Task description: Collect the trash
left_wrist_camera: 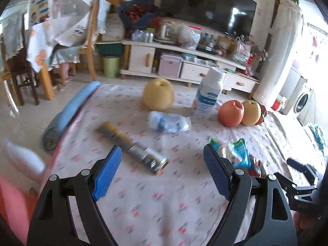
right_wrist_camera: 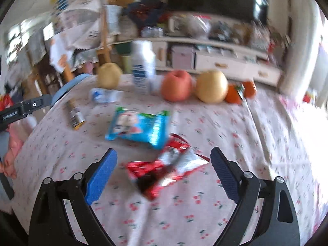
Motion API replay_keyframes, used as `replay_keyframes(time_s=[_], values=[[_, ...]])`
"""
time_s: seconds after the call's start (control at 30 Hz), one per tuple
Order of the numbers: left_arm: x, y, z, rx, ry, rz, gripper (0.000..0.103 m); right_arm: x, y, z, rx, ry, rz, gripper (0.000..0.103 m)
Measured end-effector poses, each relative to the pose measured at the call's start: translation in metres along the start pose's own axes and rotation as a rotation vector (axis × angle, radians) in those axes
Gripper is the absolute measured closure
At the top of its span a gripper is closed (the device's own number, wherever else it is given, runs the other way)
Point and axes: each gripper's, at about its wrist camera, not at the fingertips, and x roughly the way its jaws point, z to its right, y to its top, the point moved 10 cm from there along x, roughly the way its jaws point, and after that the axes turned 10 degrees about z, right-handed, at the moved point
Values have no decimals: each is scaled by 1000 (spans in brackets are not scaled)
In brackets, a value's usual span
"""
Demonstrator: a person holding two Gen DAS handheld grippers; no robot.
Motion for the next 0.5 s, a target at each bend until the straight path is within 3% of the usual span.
replay_keyframes(time_s=[0.13,0.2,0.5], values=[[44,8,12,-7,6,-55,20,6,-3,29,181,32,-54,12],[65,11,12,-21,30,-76,20,6,-7,35,213,36,-70,11],[144,13,-24,-214,196,-154,24,5,-9,29,224,78,-91,11]])
